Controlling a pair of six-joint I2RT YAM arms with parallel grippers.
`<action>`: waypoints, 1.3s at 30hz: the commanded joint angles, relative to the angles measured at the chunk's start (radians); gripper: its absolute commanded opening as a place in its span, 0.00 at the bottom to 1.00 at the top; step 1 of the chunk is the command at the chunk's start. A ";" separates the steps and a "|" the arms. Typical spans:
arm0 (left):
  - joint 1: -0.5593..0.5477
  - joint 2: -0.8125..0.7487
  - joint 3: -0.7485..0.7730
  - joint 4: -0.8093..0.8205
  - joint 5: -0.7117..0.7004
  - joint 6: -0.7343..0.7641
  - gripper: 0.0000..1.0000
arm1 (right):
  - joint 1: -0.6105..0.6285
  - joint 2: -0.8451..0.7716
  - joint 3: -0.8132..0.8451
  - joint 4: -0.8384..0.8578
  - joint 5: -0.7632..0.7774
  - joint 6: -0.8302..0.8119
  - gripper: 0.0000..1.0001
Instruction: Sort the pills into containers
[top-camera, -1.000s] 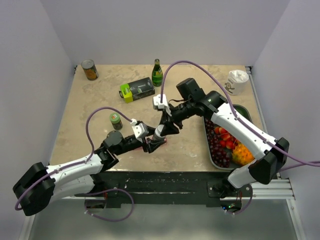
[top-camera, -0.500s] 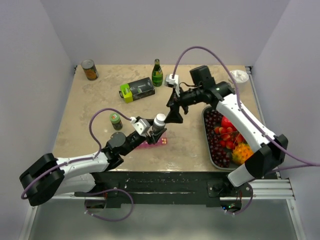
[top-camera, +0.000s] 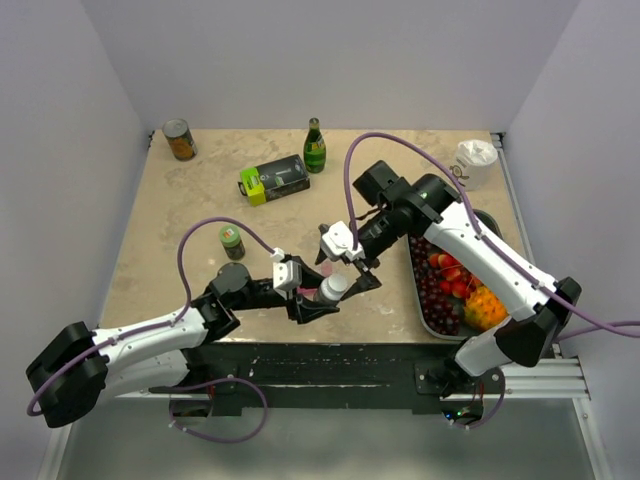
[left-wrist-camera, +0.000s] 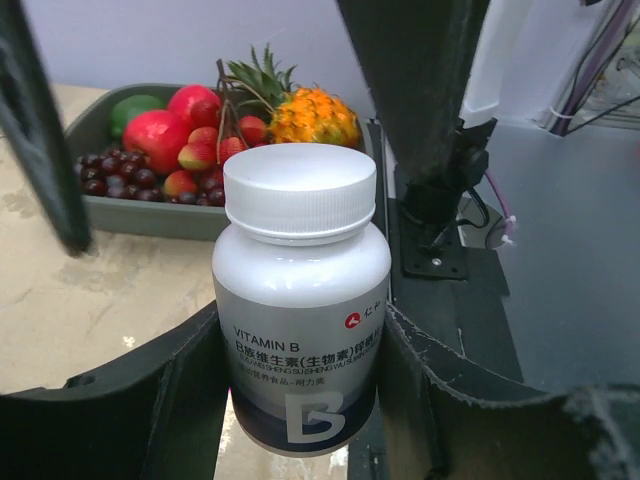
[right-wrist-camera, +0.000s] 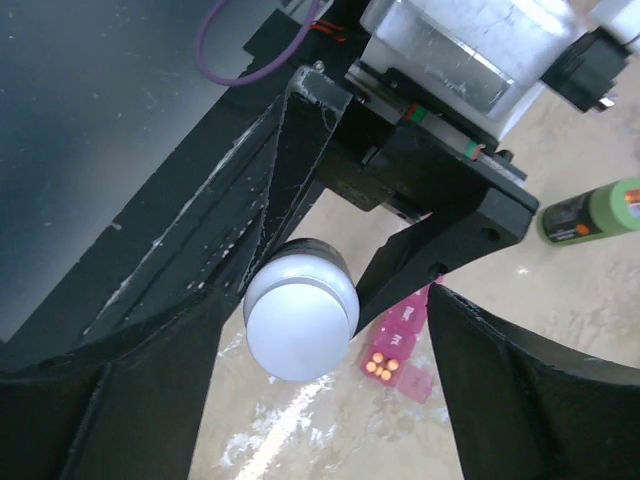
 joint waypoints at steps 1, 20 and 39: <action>0.009 -0.005 0.058 0.017 0.085 -0.020 0.00 | 0.020 0.001 0.009 -0.094 0.047 -0.022 0.80; -0.020 -0.066 0.027 0.162 -0.557 0.139 0.00 | 0.020 -0.008 -0.173 0.540 0.192 0.930 0.09; 0.081 -0.017 -0.045 0.144 -0.264 0.058 0.00 | -0.182 -0.066 -0.011 0.154 -0.020 0.173 0.99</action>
